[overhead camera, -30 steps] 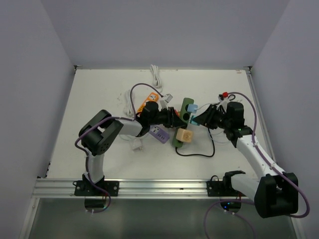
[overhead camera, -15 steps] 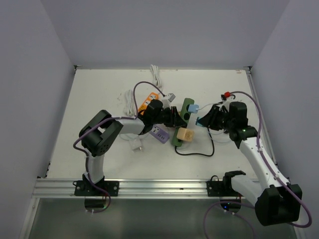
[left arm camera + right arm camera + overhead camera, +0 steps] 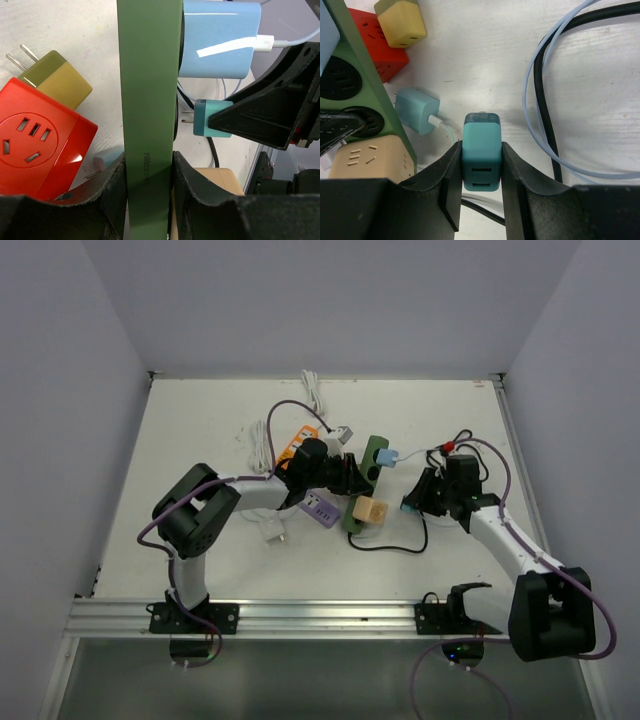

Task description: Pull the plug off the socket

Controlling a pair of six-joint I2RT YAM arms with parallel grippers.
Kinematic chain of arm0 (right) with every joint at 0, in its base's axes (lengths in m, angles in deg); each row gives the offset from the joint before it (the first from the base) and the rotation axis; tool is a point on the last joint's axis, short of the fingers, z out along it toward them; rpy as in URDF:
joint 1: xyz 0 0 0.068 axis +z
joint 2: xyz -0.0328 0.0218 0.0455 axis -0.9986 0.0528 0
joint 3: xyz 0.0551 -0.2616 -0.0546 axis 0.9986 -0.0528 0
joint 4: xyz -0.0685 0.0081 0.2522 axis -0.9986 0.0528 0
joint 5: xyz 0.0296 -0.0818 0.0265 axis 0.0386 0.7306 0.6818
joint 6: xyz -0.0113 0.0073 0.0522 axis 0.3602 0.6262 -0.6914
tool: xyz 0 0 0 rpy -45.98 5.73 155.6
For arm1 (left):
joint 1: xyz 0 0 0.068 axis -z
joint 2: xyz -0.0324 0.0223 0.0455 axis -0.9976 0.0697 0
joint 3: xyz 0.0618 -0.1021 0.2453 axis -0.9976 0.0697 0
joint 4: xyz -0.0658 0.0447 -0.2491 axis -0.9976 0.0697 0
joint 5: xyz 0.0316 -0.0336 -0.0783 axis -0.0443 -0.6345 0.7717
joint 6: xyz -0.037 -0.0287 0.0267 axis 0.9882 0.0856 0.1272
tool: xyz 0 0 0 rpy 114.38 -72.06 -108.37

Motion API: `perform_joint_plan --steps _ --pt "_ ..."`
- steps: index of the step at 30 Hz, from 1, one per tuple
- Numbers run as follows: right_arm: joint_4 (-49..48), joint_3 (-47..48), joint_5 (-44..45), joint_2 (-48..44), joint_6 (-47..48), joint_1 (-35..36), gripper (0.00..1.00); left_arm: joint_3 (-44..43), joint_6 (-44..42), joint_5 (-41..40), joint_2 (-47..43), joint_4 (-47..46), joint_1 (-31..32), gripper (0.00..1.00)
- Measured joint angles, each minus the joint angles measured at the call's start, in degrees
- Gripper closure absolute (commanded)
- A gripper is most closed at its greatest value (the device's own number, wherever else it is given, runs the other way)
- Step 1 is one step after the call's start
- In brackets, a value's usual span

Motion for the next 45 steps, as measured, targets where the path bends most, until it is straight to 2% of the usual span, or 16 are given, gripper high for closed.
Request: perform_joint_plan --steps 2,3,6,8,15,19,22,30,40,45 --pt "-0.9 0.0 0.4 0.9 0.0 0.0 0.66 0.0 0.0 -0.1 0.0 0.3 0.0 1.0" --pt "-1.5 0.0 0.5 1.1 0.0 0.0 0.54 0.0 -0.1 -0.1 0.0 0.5 0.0 1.0" --pt "-2.5 0.0 0.8 1.6 -0.3 0.0 0.39 -0.2 -0.2 -0.1 0.0 0.9 0.0 1.0" --pt "-2.7 0.0 0.8 1.9 -0.2 0.0 0.34 -0.3 -0.2 -0.1 0.0 1.0 0.0 1.0" --pt "-3.0 0.0 0.8 2.0 -0.2 0.0 0.34 -0.3 -0.4 0.0 0.0 1.1 0.0 1.0" --pt "-2.9 0.0 0.7 1.4 -0.1 0.0 0.4 -0.3 -0.5 0.1 0.0 1.1 0.0 1.0" --pt "-2.6 0.0 -1.0 -1.4 0.5 0.0 0.41 -0.3 -0.5 0.2 0.0 1.2 0.0 1.0" --pt "-10.5 -0.9 -8.3 -12.8 -0.5 0.0 0.25 -1.3 -1.4 -0.5 0.0 2.9 0.8 1.0" --pt "-13.6 -0.6 -7.0 -5.1 -4.0 0.0 0.27 -4.2 -3.8 -2.9 0.0 6.7 4.8 1.0" --pt "-18.1 -0.9 -5.8 -3.9 -6.8 0.0 0.34 -5.0 -4.8 -3.7 0.0 8.2 6.1 1.0"
